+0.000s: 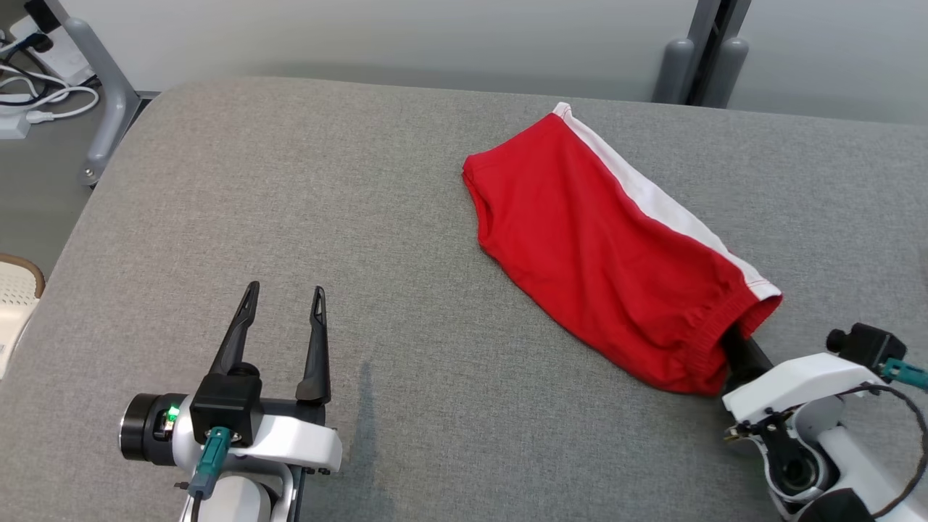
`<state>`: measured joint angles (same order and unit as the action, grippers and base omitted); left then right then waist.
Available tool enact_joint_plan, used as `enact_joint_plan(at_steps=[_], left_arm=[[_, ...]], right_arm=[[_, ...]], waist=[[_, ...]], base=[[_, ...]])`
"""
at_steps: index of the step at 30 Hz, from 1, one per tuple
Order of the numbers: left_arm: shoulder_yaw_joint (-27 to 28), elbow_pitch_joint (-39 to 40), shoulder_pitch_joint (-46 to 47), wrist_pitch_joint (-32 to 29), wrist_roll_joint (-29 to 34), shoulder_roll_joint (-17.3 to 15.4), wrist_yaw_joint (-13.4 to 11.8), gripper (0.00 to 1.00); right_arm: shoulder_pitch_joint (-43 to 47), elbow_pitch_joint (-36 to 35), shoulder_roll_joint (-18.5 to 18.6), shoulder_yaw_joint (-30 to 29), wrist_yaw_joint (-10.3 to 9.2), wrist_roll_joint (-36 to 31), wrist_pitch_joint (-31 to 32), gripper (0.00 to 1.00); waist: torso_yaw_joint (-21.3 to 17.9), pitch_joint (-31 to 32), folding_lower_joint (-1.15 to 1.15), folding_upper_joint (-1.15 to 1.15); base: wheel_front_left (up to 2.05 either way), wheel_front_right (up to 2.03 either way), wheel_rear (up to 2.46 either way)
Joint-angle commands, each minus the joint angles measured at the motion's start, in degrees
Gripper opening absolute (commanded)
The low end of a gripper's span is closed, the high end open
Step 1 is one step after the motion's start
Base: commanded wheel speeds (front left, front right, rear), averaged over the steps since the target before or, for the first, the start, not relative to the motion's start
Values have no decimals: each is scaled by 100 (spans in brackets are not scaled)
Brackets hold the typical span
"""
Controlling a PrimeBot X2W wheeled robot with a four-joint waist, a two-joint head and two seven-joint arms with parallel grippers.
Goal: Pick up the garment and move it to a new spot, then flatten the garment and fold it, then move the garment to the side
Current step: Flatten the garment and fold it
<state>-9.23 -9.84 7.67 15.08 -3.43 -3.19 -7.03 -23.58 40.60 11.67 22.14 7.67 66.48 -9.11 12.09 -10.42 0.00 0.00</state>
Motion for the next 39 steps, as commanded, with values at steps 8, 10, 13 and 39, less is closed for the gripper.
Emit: enact_joint_plan(at_steps=[8, 10, 13, 39], left_arm=[[-32, -25, 96, 7, 31, 1, 45, 100], [-52, -32, 113, 7, 33, 4, 39, 100], [-87, -42, 142, 7, 49, 7, 43, 100], [-466, -66, 510, 7, -52, 18, -62, 100]], right_arm=[[-127, -73, 691, 259, -28, -18, 312, 0], [-255, -62, 861, 355, -18, -109, 397, 0], [-421, 2, 1109, 465, -18, -210, 552, 0], [-2096, 943, 3001, 1261, -19, -918, 1802, 0]], waist=[[-46, -24, 0, 0], [-33, -39, 0, 0], [8, -69, 0, 0], [360, -752, 0, 0]], base=[[0, 0, 0], [0, 0, 0], [0, 0, 0], [0, 0, 0]])
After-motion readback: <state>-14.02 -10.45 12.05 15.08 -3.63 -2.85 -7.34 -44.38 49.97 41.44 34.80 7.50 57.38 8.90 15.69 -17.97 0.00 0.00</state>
